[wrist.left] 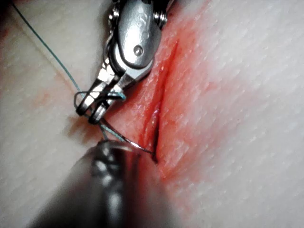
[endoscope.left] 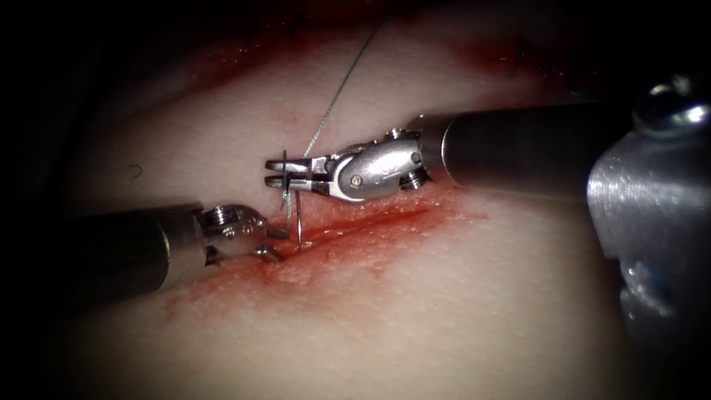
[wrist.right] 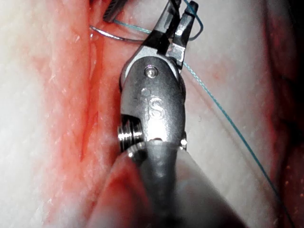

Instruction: Wound Closure

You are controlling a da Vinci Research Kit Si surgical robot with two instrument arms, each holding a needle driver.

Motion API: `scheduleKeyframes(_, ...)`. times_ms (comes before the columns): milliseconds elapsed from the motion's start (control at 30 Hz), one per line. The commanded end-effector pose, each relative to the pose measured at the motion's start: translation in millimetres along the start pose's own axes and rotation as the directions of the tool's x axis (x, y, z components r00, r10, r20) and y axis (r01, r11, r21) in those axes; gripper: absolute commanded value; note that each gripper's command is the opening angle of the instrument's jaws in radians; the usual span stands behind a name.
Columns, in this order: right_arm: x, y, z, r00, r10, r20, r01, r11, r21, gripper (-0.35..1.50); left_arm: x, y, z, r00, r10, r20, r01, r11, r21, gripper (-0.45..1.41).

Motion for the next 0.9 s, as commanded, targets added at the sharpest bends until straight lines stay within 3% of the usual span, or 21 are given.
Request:
scheduleKeyframes(33,-0.4,-0.5,0.9,1.000,0.001,-0.003,-0.001,1.000,0.000,-0.35,0.3,-0.1,1.0,1.000,0.002,-0.001,-0.002,1.000,-0.001,0.64)
scheduleKeyframes(567,0.2,-2.1,1.7,0.999,-0.031,-0.030,0.029,0.999,-0.043,-0.35,-0.7,0.3,0.8,1.000,-0.017,-0.008,0.017,1.000,-0.009,0.61)
scheduleKeyframes(667,0.1,-2.0,1.7,1.000,0.003,-0.009,-0.003,1.000,-0.028,-0.35,-0.8,0.2,0.4,1.000,-0.014,-0.011,0.014,1.000,-0.012,0.51)
scheduleKeyframes(800,-0.2,-2.0,1.6,0.999,0.046,0.012,-0.046,0.999,-0.017,-0.35,-0.6,0.2,-0.8,1.000,-0.018,-0.019,0.018,1.000,0.016,0.46)
scheduleKeyframes(833,-0.4,-2.1,1.5,0.997,0.072,0.022,-0.072,0.997,-0.005,-0.35,0.2,0.6,-2.8,0.998,-0.032,-0.061,0.035,0.998,0.047,0.36)
scheduleKeyframes(900,-0.5,-2.0,1.5,0.996,0.085,0.027,-0.085,0.996,0.002,-0.35,0.8,1.1,-4.1,0.996,-0.044,-0.082,0.049,0.997,0.061,0.32)
